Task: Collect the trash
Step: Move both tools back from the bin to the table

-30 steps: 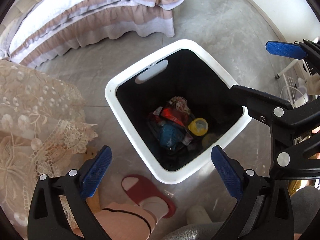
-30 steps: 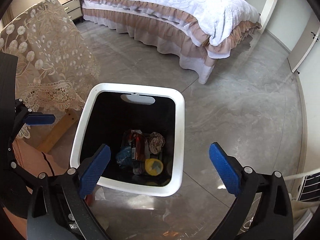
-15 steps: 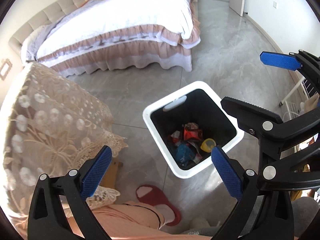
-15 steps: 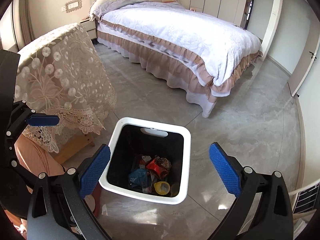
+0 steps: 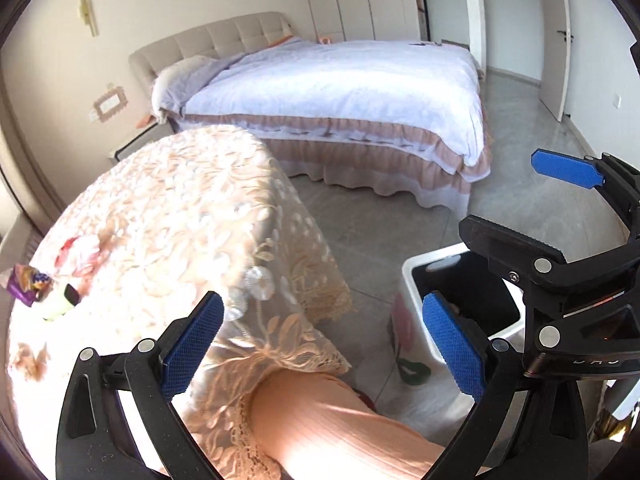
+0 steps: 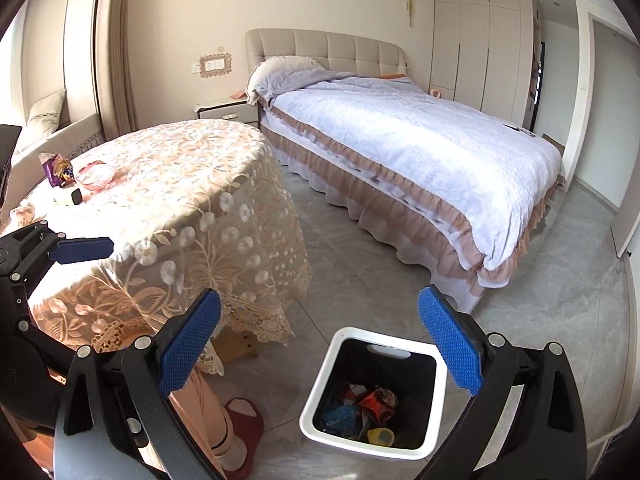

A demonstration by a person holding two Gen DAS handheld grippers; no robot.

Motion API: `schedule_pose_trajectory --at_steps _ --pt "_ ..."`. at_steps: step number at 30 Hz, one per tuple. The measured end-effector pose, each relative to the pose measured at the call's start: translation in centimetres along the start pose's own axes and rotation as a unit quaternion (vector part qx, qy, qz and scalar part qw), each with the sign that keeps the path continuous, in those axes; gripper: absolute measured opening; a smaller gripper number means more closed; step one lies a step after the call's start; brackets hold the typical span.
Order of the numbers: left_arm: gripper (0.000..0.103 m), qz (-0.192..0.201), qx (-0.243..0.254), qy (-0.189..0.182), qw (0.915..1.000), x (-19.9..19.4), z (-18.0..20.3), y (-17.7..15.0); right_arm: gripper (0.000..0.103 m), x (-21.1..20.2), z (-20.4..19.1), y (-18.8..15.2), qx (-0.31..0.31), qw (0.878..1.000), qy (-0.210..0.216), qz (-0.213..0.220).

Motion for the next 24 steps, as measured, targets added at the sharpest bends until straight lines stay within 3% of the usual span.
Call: schedule_pose_trajectory --at_steps 7,17,24 --pt "0.098 0.026 -0.069 0.049 0.9961 -3.7 -5.8 -1.7 0.098 -1.3 -5.9 2.9 -0.014 0.998 0.056 0.031" --pt "0.098 0.043 -0.137 0.108 0.9837 -8.0 -14.0 -4.8 0.098 -1.8 -14.4 5.7 -0.048 0.99 0.124 0.042" --pt "0.098 0.036 -0.18 0.164 0.9693 -10.3 -20.5 -7.5 0.098 -1.0 -21.2 7.7 -0.105 0.974 0.195 0.051"
Point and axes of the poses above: each gripper's, at about its wrist camera, not at the fingertips, and x roughly the way its jaws point, z to its right, y to its top, the point moved 4 cm from there along x, roughly the way its jaws point, and after that the axes turned 12 degrees about -y, right-handed, at the moved point
